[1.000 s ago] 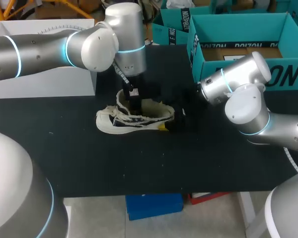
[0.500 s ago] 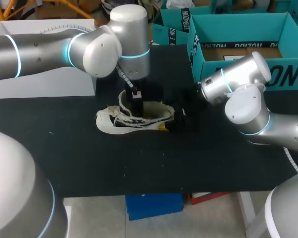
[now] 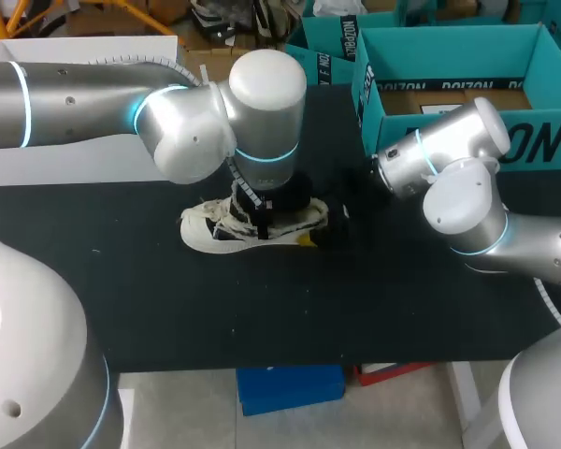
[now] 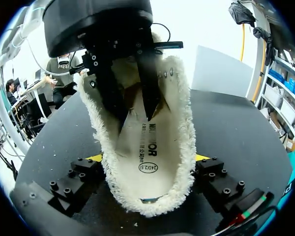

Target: Take the shoe out of the shoebox, open the shoe tongue, remove and reinsert the insole, then place the shoe into the shoebox

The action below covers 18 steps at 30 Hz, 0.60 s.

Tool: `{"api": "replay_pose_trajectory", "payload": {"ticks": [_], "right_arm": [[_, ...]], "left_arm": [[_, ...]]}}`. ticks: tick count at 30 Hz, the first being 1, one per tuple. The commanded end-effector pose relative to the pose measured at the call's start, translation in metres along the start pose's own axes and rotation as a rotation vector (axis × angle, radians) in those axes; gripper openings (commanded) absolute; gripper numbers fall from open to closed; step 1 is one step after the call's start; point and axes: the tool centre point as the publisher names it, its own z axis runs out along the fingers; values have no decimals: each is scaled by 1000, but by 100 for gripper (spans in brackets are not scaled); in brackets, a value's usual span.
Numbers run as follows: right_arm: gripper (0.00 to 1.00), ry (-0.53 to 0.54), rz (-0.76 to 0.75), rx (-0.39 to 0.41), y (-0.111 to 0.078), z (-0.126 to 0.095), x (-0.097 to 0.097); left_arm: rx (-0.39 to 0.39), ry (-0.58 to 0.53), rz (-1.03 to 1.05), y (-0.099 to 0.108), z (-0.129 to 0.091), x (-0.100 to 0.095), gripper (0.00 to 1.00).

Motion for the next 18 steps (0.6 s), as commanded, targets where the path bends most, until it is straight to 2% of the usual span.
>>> {"api": "replay_pose_trajectory", "payload": {"ticks": [1, 8, 18], "right_arm": [[0, -2, 2, 1, -1, 1, -1], [0, -2, 2, 1, -1, 1, -1], [0, -2, 2, 1, -1, 1, -1]], "left_arm": [[-11, -172, 12, 7, 62, 12, 35], [9, -273, -19, 17, 82, 3, 32], [122, -369, -92, 23, 83, -12, 27]]}}
